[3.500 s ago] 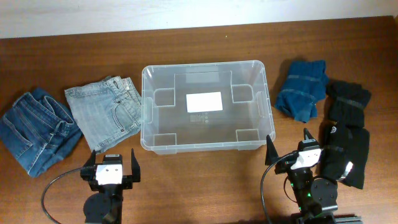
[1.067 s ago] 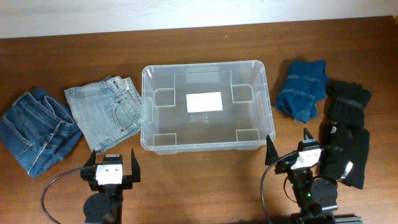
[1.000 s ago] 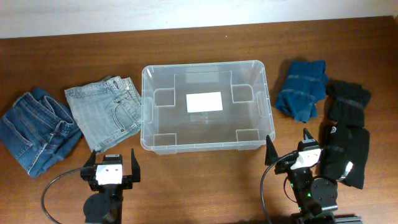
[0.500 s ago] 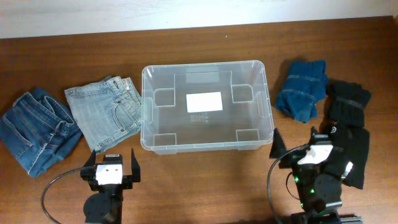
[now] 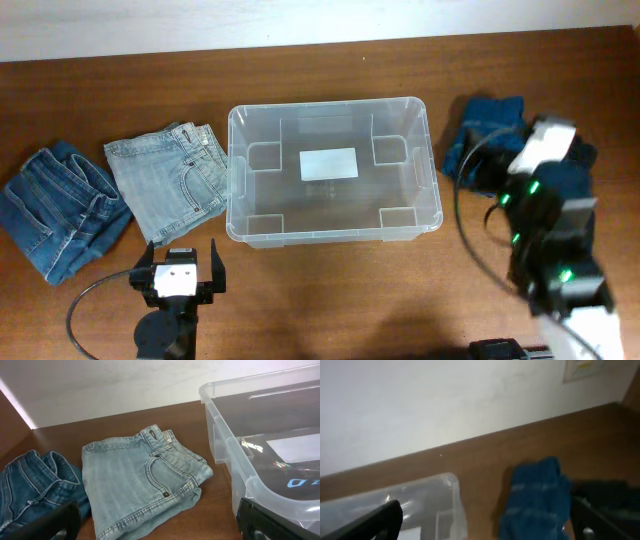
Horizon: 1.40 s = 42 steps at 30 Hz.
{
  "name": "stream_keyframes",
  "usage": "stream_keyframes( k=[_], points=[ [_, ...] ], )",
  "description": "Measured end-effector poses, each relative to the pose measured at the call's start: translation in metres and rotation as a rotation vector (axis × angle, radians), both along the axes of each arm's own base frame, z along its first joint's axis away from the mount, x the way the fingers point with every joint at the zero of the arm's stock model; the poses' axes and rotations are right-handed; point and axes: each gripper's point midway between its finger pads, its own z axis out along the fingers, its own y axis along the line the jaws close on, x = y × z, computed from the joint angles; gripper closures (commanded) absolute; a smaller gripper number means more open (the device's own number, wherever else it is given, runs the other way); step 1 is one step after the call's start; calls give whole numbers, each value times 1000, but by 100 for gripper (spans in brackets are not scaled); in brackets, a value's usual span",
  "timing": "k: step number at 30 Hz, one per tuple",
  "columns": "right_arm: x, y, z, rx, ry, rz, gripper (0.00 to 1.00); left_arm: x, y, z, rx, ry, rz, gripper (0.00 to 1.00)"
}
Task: Pack container
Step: 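Reach the right gripper to the folded teal sweater and grasp it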
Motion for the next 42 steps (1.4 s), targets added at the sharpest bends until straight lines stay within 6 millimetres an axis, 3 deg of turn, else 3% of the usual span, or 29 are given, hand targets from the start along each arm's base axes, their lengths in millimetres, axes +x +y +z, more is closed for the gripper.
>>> stream_keyframes(
  k=[4,6,11,15,22,32,42],
  points=[
    [21,-34,16,57,61,-31,2,0,0,0,0,0,0,0],
    [29,-57,12,101,110,-53,2,0,0,0,0,0,0,0],
    [37,-109,-27,214,249,-131,2,0,0,0,0,0,0,0],
    [37,-133,-58,275,321,-172,2,0,0,0,0,0,0,0],
    [51,-140,-90,324,381,-157,2,0,0,0,0,0,0,0],
    [83,-148,-180,401,513,-128,2,0,0,0,0,0,0,0],
    [106,-122,-231,396,584,-62,1,0,0,0,0,0,0,0]
  ],
)
